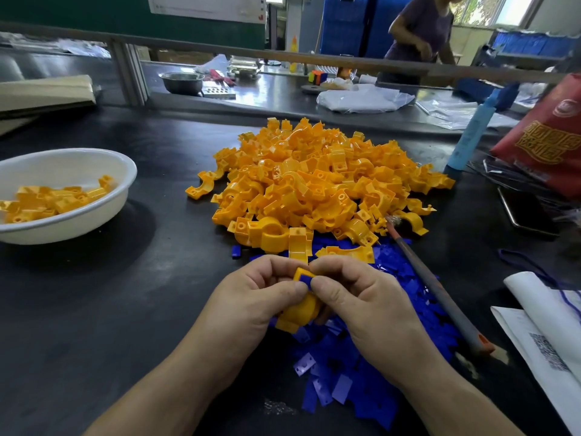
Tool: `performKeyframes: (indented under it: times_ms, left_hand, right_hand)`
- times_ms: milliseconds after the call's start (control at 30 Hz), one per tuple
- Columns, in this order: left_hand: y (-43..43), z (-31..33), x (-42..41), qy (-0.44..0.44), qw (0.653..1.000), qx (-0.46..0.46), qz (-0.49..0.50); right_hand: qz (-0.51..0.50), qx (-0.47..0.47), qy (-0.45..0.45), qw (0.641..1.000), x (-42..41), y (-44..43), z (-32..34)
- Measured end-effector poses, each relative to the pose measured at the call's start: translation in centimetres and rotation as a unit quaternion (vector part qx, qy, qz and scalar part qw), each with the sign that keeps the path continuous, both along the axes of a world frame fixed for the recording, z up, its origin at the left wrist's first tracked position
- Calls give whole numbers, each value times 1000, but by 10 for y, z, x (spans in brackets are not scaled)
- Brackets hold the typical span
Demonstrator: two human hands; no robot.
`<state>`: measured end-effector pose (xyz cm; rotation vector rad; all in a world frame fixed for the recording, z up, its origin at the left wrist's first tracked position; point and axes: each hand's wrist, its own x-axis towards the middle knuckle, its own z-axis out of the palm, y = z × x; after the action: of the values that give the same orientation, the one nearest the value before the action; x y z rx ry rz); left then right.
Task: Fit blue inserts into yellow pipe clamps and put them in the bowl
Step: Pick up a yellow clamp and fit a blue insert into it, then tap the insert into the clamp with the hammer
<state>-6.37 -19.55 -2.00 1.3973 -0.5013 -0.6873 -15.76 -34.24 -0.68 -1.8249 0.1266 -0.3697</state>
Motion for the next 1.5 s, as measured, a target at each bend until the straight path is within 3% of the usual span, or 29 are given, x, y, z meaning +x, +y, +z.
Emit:
performKeyframes:
  times_ms: [367,467,567,667,733,833,1000,1167,1233,1333,1400,1500]
  left_hand:
    - [1,-2,-3,-20,999,37,22]
    - [5,5,1,-39,996,41,71]
    - [19,13,25,-78,972,111,191]
    - [34,10,49,-119,932,236,247]
    - [37,5,58,-169,904,314,235]
    - [38,0,62,-257,843,422,213]
    - [42,0,62,-293,794,497,191]
    - [48,5,56,-340,739,565,139]
    - [48,2,54,-371,720,571,133]
    - [47,-3,52,-414,706,555,146]
    - [46,-6,51,-433,703,541,158]
    - [46,-12,51,-447,702,528,169]
  right_hand:
    - [-26,-54,-30,998,-1,7,-2]
    - [-62,-165,-34,984,-3,2,3]
    - [-188,-348,-39,918,-11,-25,16]
    - [-285,-485,105,820,-24,-66,29]
    - [-283,-508,258,771,-33,-89,31]
    - [-237,-496,379,744,-42,-103,26]
    - [-203,-475,397,759,-47,-96,7]
    - [-259,-439,337,792,-50,-93,9]
    - [-290,-382,284,830,-53,-86,16]
    - [-303,-221,211,903,-58,-60,26]
    - [-258,-151,192,935,-61,-39,29]
    - [-145,-134,194,961,-62,-11,32]
